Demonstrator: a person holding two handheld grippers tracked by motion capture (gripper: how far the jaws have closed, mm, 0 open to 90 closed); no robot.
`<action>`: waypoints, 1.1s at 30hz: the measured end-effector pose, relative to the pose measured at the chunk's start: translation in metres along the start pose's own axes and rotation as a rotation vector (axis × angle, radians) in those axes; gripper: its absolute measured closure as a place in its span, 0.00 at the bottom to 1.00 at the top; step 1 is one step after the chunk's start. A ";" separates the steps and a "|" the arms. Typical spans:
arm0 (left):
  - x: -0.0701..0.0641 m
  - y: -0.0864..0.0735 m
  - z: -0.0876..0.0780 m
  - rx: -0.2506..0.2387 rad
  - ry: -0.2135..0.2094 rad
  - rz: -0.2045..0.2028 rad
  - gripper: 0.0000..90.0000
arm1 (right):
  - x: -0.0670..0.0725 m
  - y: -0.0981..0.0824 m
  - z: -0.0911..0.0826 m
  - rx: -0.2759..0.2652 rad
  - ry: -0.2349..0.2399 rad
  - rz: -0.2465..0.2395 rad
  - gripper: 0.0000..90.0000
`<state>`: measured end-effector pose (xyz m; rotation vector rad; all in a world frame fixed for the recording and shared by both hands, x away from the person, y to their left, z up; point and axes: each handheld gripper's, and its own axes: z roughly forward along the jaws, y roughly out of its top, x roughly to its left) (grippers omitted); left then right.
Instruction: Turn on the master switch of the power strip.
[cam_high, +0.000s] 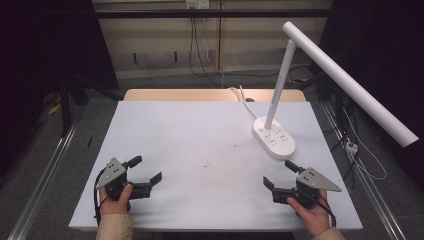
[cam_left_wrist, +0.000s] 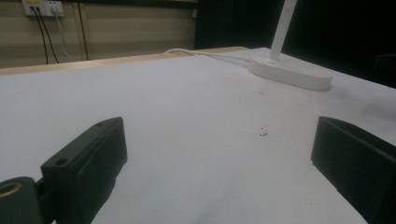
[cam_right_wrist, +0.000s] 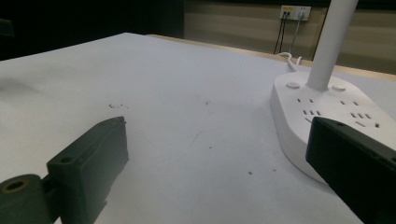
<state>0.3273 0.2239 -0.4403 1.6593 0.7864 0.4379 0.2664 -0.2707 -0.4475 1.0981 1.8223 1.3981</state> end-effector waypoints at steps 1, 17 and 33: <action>0.000 0.000 0.000 0.002 -0.004 0.003 0.04 | 0.000 0.001 0.002 0.003 -0.004 -0.006 0.06; -0.002 -0.001 -0.004 -0.004 -0.008 0.006 0.04 | -0.007 0.012 0.023 0.042 -0.004 0.009 0.10; -0.002 0.001 -0.004 -0.017 -0.020 0.008 0.04 | -0.003 0.023 0.042 0.071 -0.008 -0.021 0.11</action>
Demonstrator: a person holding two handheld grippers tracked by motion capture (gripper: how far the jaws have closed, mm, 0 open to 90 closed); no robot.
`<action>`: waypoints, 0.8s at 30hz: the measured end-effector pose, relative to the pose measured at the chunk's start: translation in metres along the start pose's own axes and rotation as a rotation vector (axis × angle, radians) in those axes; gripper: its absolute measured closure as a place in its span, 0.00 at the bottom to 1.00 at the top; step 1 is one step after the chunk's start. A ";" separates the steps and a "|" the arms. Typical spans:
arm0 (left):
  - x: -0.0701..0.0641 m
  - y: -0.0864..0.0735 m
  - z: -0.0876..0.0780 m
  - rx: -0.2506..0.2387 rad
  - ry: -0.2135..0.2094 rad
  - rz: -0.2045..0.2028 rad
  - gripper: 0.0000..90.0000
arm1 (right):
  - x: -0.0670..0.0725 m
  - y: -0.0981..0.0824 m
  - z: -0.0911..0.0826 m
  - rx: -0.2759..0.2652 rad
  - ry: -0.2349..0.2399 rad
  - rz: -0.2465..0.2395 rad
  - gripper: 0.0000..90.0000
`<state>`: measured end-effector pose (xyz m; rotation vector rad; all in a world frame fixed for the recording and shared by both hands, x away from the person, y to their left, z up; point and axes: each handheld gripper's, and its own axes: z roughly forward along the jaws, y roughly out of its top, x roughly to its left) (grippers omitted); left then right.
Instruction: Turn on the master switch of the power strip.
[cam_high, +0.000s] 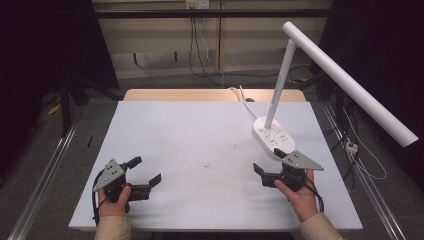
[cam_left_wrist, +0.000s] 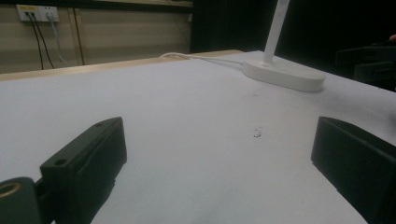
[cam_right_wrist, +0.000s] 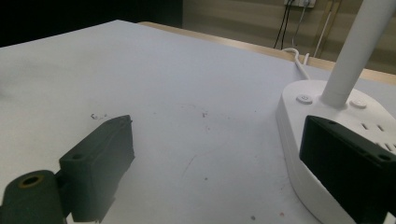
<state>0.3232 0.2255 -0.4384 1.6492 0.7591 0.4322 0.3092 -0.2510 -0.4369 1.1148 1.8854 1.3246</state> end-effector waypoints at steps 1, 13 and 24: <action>0.000 0.001 0.000 -0.001 0.002 0.003 0.04 | 0.000 0.001 0.001 0.003 0.000 0.002 0.11; -0.001 0.001 0.000 -0.007 -0.005 0.000 0.04 | -0.004 0.010 0.013 0.015 -0.010 0.007 0.13; -0.003 0.002 0.001 -0.010 -0.016 0.000 0.04 | -0.010 0.022 0.025 0.019 -0.024 0.017 0.16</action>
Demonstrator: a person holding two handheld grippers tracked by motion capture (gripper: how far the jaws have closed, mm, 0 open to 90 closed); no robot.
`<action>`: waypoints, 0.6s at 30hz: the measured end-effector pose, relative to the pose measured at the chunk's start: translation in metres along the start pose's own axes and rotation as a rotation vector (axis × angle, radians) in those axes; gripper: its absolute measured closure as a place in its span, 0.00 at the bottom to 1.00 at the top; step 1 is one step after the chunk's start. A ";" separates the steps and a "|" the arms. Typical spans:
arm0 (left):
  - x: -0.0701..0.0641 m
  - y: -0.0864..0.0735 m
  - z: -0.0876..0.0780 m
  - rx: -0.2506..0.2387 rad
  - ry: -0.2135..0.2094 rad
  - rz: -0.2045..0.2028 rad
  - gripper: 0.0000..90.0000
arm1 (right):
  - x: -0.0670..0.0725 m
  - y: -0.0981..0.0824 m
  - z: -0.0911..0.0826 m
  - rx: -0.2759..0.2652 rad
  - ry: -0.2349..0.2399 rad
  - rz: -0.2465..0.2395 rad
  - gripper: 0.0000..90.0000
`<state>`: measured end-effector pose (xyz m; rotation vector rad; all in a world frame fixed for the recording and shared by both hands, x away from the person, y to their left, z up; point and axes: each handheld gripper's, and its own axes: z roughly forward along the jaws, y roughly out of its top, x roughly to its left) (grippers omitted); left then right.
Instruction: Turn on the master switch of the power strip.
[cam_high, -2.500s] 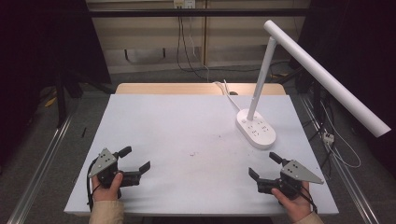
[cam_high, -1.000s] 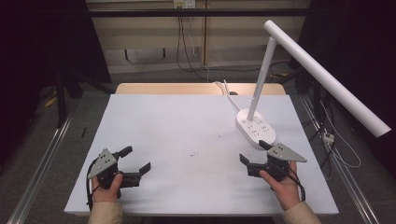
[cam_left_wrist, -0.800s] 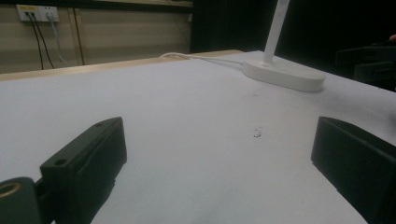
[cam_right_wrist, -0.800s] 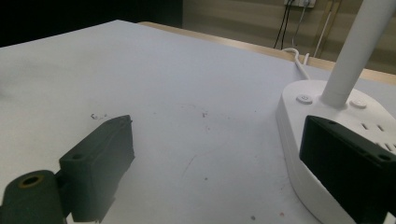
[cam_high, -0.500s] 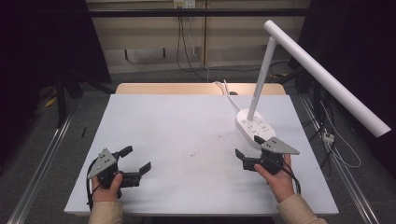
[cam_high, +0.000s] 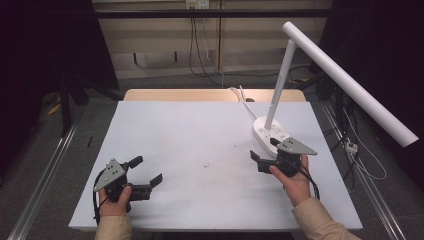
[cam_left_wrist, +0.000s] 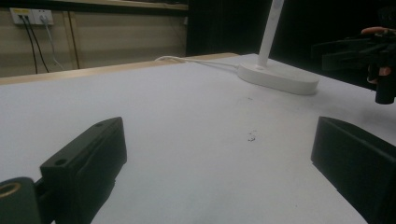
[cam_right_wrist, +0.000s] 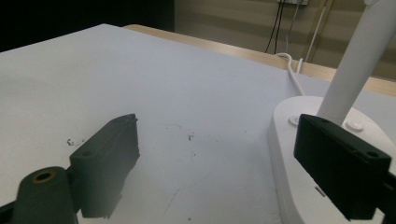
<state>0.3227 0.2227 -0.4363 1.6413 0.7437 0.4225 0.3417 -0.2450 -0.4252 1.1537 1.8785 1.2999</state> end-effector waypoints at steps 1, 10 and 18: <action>0.000 0.000 0.000 0.000 0.000 0.000 0.04 | -0.001 0.001 0.001 0.001 0.001 0.003 0.16; 0.000 0.000 0.000 -0.002 -0.003 0.001 0.04 | -0.007 0.006 0.010 0.005 -0.011 0.016 0.19; 0.000 0.001 0.000 -0.008 -0.006 -0.001 0.04 | -0.013 0.009 0.015 0.007 -0.023 0.030 0.25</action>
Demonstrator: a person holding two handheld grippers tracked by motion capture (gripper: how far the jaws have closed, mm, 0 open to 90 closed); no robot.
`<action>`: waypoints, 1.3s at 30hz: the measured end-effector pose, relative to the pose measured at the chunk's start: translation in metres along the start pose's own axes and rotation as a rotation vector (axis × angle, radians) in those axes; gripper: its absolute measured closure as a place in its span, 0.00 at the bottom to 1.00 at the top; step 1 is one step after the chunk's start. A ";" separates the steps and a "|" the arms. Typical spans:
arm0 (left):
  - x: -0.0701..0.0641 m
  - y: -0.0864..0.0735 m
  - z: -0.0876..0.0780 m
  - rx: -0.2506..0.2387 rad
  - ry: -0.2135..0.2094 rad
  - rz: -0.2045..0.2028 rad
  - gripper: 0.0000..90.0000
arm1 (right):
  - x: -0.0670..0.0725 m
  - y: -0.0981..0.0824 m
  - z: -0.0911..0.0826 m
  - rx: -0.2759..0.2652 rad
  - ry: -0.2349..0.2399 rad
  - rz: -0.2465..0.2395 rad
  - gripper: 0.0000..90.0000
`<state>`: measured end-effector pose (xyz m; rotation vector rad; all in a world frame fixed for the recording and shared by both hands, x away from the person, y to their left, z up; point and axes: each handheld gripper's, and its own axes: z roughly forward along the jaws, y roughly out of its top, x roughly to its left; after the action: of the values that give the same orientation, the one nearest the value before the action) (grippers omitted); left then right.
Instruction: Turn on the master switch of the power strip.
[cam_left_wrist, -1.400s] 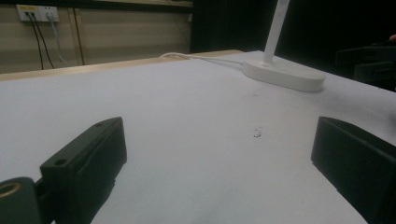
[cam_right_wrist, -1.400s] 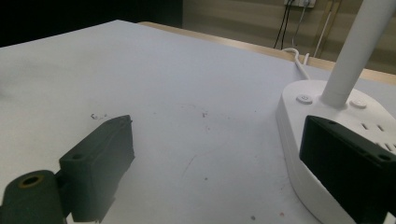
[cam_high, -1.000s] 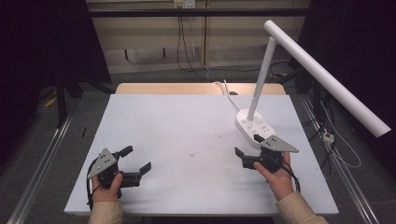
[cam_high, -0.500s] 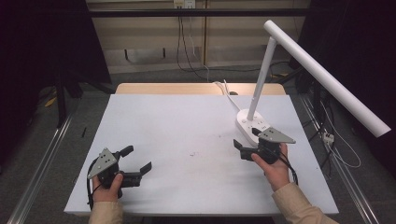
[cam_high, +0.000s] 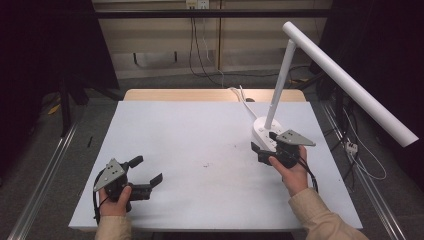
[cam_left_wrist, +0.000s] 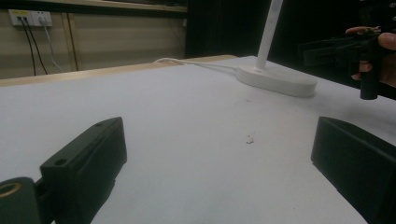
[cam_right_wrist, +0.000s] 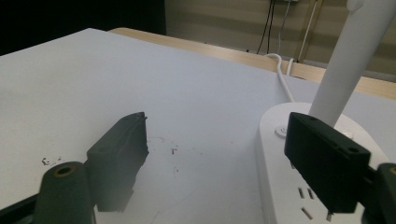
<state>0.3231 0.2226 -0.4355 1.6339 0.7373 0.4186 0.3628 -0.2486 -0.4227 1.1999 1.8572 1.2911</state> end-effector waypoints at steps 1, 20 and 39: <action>0.000 0.000 0.000 -0.001 0.000 -0.001 0.04 | -0.001 0.000 0.001 0.002 0.003 0.000 0.27; 0.000 0.001 0.001 -0.007 -0.007 -0.008 0.04 | -0.010 0.007 0.016 0.019 -0.023 0.005 0.44; 0.000 0.001 0.002 -0.001 -0.014 0.003 0.04 | -0.018 0.011 0.024 0.027 -0.029 0.005 0.60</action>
<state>0.3242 0.2209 -0.4347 1.6355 0.7241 0.4095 0.3945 -0.2537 -0.4223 1.2311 1.8580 1.2485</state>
